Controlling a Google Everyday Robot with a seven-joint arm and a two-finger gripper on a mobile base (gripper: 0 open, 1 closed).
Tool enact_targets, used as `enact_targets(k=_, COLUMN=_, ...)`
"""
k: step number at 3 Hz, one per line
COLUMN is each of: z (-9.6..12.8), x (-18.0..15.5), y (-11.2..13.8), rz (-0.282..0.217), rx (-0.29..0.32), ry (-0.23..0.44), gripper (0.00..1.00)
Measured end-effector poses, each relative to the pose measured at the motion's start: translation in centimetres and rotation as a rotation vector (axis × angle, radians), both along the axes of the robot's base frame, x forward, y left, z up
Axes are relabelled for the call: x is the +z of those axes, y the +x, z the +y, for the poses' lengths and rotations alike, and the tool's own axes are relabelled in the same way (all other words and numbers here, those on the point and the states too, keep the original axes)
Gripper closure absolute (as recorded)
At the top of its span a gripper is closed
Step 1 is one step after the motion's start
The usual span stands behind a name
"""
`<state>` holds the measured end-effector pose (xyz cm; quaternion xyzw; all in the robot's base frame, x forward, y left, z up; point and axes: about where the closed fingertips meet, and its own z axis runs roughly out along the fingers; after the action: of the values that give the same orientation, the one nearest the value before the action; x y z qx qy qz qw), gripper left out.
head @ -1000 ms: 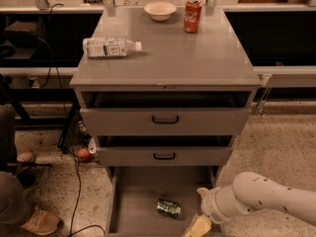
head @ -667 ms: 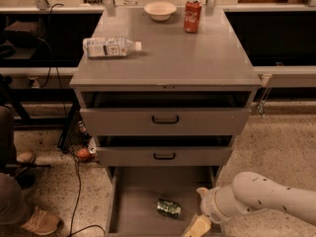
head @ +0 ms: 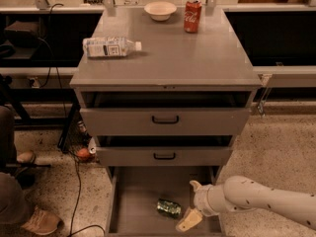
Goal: Pick green can from bottom drawer and place on counter
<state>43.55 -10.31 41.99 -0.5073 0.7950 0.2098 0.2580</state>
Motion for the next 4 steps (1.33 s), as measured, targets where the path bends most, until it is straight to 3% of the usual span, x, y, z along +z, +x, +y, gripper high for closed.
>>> enact_targets(k=1, z=0.4, x=-4.3, y=3.1, rz=-0.029, rx=0.008, ry=0.033, gripper=0.00)
enact_targets(k=2, z=1.0, x=-8.9, y=5.4, rz=-0.026, rx=-0.001, ry=0.063, gripper=0.00)
enact_targets(k=4, z=2.8, x=-16.0, y=7.8, rz=-0.016, rx=-0.004, ry=0.135, gripper=0.00)
